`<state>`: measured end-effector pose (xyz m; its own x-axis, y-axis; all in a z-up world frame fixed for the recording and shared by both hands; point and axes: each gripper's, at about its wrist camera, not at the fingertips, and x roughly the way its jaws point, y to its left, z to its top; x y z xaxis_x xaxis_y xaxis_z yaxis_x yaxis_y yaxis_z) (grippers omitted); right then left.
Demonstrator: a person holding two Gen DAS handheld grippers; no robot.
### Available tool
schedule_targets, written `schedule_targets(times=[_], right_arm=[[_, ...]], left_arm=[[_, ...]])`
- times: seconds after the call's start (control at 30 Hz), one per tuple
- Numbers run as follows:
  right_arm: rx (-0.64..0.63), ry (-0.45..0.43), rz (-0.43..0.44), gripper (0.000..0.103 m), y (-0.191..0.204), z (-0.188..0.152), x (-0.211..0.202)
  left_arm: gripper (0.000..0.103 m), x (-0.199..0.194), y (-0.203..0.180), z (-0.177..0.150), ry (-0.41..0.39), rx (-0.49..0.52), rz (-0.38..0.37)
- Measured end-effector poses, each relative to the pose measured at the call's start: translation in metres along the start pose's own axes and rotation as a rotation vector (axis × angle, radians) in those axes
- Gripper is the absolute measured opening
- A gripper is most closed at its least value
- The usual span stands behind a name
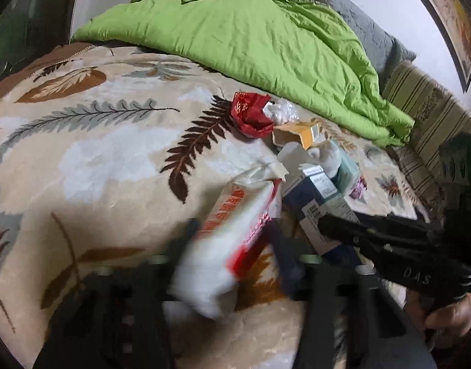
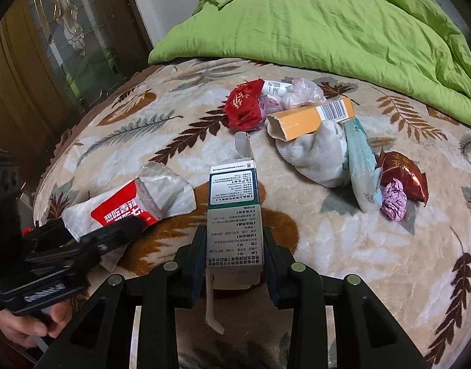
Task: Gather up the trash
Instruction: 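Grasp the white snack bag with red print with the left tool, then hold the snack bag in the left tool while the right holds the medicine box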
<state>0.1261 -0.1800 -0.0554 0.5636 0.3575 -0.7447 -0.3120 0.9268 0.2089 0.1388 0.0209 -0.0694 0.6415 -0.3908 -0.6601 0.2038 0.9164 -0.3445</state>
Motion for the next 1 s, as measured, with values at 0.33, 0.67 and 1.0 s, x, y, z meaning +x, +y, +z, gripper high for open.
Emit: schedule_targets(times=[0.33,0.67,1.0], right_arm=[[0.008,-0.026,-0.007,0.036,-0.002,0.0,-0.002],[-0.076,-0.093,-0.053,0.036,0.021,0.002,-0.012],[-0.043,-0.129,-0.05,0.036,0.025,0.006,-0.023]], left_arm=[[0.029,-0.031,0.013,0.004,-0.172,-0.056,0.089],[0.029,-0.048,0.003,0.003,-0.249,0.0,0.162],[0.029,-0.054,0.002,0.003,-0.262,0.005,0.171]])
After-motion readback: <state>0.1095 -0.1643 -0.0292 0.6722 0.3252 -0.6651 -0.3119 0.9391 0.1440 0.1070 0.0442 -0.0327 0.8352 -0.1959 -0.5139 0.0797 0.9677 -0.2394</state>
